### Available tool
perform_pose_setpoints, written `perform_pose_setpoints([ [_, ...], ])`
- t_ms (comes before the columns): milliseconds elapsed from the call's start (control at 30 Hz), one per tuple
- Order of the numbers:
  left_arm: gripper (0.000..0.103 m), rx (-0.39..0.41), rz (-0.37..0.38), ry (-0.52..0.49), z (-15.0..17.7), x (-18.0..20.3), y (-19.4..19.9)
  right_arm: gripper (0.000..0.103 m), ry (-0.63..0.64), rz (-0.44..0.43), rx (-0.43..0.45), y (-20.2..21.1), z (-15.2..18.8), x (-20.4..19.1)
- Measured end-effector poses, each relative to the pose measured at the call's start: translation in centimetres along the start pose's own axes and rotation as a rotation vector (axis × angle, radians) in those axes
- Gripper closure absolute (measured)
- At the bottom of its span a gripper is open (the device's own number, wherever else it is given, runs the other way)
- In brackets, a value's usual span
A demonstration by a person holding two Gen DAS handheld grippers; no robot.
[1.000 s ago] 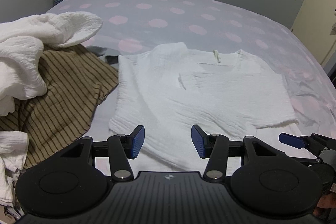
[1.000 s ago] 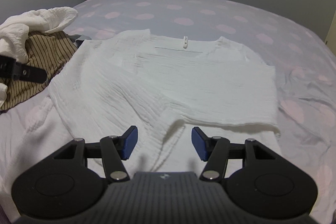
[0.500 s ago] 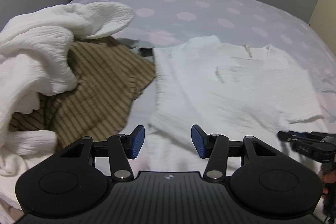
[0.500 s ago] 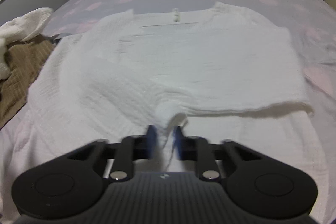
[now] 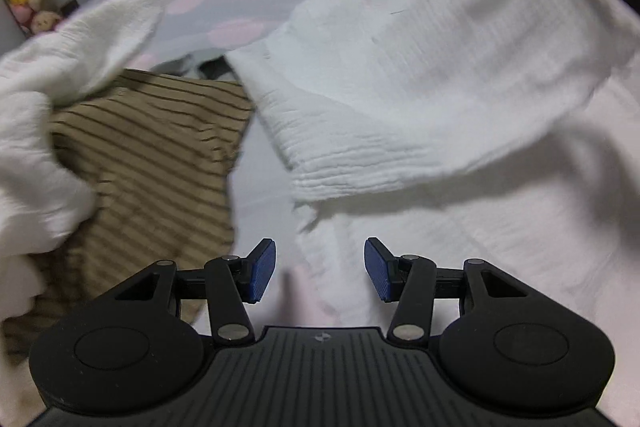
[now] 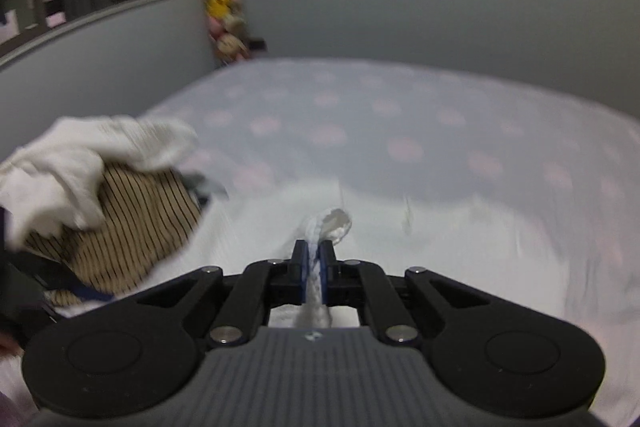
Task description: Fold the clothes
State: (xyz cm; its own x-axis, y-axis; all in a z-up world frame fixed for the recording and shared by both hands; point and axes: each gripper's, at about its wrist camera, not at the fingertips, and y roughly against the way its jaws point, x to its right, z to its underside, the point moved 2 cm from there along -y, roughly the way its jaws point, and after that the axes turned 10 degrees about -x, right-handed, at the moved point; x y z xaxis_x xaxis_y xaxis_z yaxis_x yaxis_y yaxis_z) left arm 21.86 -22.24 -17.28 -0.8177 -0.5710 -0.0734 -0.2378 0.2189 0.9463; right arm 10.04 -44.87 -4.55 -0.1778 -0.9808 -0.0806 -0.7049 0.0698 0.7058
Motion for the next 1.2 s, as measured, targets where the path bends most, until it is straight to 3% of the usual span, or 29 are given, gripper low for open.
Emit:
perform_pose_setpoints([
  [133,0.052,0.025,0.048,0.048,-1.3,-0.4,-1.6,0.096,0.085,-0.012,0.067,1.3,-3.9,-1.6],
  [233,0.053,0.036,0.033,0.082,-2.0,-0.8,-2.3,0.096,0.115,-0.021,0.098,1.6,-5.8,-2.0],
  [300,0.064,0.039,0.028,0.107,-2.4,-1.1,-2.8,0.096,0.130,-0.007,0.109,1.4,-6.4,-1.9],
  [333,0.078,0.038,0.029,0.118,-2.6,-1.3,-3.0,0.096,0.134,0.006,0.111,1.3,-6.5,-1.7],
  [367,0.081,0.032,0.046,0.126,-2.6,-1.4,-3.0,0.096,0.131,0.018,0.106,1.0,-6.4,-1.2],
  [433,0.084,0.023,0.084,0.145,-2.4,-1.8,-3.1,0.096,0.113,0.050,0.078,-0.1,-5.7,0.3],
  [633,0.084,-0.005,0.091,0.161,-2.0,-2.5,-3.7,0.096,0.040,0.149,-0.047,-5.3,-1.9,5.5],
  [833,0.083,-0.034,0.068,0.131,-2.4,-1.9,-2.9,0.094,-0.083,0.154,-0.167,-9.7,2.3,9.7],
  [867,0.083,-0.036,0.063,0.125,-2.4,-1.8,-2.6,0.089,-0.095,0.154,-0.182,-10.2,2.8,10.1],
  [1067,0.075,-0.014,0.081,0.055,-1.9,-0.8,1.2,0.082,-0.073,0.144,-0.190,-6.9,4.3,10.1],
  [1200,0.068,-0.041,0.177,-0.062,-0.9,1.5,3.4,0.077,-0.073,0.126,-0.185,-3.2,5.5,9.9],
])
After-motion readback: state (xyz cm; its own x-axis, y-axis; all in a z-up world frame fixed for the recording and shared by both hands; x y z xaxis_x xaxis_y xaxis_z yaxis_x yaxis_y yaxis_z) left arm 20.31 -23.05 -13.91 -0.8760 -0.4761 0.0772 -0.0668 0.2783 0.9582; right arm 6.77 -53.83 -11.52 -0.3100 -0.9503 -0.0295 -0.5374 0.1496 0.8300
